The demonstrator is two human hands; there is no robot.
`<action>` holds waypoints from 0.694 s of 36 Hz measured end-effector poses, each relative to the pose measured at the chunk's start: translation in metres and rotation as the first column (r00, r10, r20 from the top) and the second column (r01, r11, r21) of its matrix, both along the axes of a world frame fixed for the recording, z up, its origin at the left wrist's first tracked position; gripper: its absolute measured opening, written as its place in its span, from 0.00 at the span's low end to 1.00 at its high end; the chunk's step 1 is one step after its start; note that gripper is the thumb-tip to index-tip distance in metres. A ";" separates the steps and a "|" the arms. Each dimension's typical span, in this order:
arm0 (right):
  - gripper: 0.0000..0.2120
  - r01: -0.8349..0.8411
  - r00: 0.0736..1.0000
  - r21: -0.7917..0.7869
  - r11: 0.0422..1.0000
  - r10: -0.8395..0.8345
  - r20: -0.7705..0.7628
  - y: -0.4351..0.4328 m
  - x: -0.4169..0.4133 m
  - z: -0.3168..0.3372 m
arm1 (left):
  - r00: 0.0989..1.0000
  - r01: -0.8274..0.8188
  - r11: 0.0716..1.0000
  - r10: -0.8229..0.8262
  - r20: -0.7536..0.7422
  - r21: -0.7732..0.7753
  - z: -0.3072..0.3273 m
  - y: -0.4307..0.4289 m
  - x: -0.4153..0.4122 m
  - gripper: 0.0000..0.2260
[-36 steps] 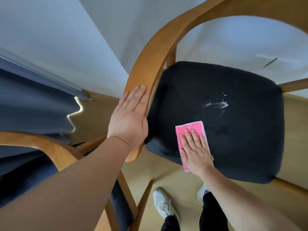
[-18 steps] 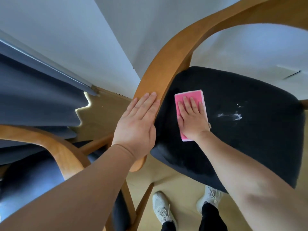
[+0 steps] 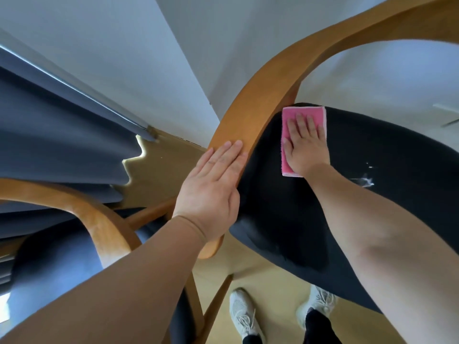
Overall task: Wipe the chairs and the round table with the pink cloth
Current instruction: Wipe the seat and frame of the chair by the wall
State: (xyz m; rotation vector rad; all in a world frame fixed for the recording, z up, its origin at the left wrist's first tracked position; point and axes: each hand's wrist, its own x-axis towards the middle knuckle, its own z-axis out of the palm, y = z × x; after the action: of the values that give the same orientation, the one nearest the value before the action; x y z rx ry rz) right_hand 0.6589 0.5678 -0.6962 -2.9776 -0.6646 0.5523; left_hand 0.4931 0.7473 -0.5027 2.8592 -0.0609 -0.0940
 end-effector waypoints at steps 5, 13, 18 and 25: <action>0.29 0.066 0.998 -0.030 0.997 -0.066 -0.007 -0.031 -0.049 -0.003 | 1.000 -0.007 1.000 0.007 0.014 0.006 -0.002 -0.001 -0.001 0.23; 0.29 0.121 0.991 -0.074 0.990 -0.125 -0.051 -0.085 -0.177 -0.003 | 1.000 -0.004 0.999 0.004 -0.003 0.037 -0.002 -0.002 -0.002 0.23; 0.29 0.122 0.988 -0.086 0.989 -0.130 -0.087 -0.096 -0.200 -0.001 | 1.000 -0.009 0.997 0.011 -0.025 0.081 0.005 -0.009 -0.002 0.24; 0.30 0.110 0.988 -0.078 0.991 -0.118 -0.102 -0.096 -0.200 -0.002 | 0.988 0.143 0.981 -0.148 0.032 0.135 0.007 -0.032 0.075 0.22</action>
State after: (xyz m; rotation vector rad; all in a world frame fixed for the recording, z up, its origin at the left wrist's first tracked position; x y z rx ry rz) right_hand 0.4593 0.4713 -0.6983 -3.0019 -0.4724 0.7357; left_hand 0.5686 0.7156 -0.4954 2.9860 -0.2832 -0.0697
